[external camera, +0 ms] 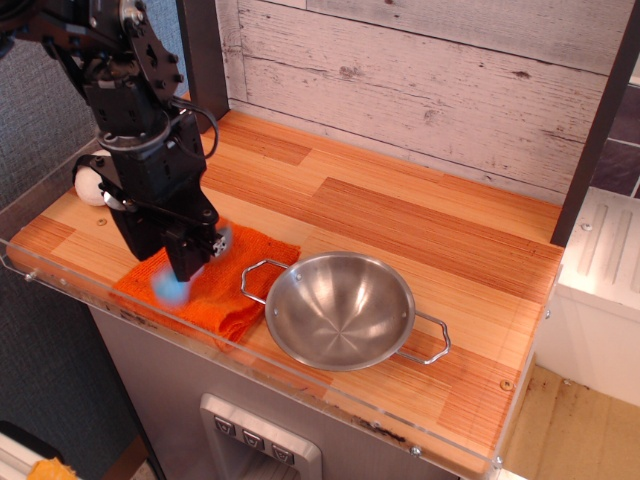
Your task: Put the blue handled spoon on the orange rag.
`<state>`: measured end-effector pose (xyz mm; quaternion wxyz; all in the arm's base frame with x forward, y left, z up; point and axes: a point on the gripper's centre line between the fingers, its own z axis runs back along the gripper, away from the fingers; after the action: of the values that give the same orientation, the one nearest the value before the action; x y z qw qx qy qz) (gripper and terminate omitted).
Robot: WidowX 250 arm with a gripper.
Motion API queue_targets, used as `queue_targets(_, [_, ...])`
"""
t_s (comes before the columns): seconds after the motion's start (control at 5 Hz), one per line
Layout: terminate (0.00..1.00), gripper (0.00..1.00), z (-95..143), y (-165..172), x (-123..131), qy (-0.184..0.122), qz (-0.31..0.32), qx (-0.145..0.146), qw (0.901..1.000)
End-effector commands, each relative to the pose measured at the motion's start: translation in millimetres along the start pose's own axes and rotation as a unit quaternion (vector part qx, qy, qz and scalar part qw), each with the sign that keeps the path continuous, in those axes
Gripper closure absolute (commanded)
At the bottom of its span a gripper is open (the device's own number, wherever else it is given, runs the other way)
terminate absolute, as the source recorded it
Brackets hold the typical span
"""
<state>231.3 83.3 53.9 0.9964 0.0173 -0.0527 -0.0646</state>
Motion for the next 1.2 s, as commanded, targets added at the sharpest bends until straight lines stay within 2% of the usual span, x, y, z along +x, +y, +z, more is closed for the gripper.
queue_targets(0.0, [0.0, 0.0, 35, -3, 27, -0.054, -0.018, 0.013, 0.9983])
queue_targets(0.2, [0.0, 0.0, 57, -9, 53, -0.087, -0.021, 0.009, 0.996])
queue_targets(0.4, [0.0, 0.0, 58, -13, 59, -0.085, -0.002, 0.0, 0.9964])
queue_targets(0.6, [0.0, 0.0, 58, -12, 57, -0.082, 0.015, -0.008, 0.9965])
queue_targets(0.8, [0.0, 0.0, 57, -9, 56, -0.044, 0.006, 0.0, 0.999])
queue_targets(1.0, [0.0, 0.0, 57, -9, 56, -0.044, 0.006, 0.0, 0.999])
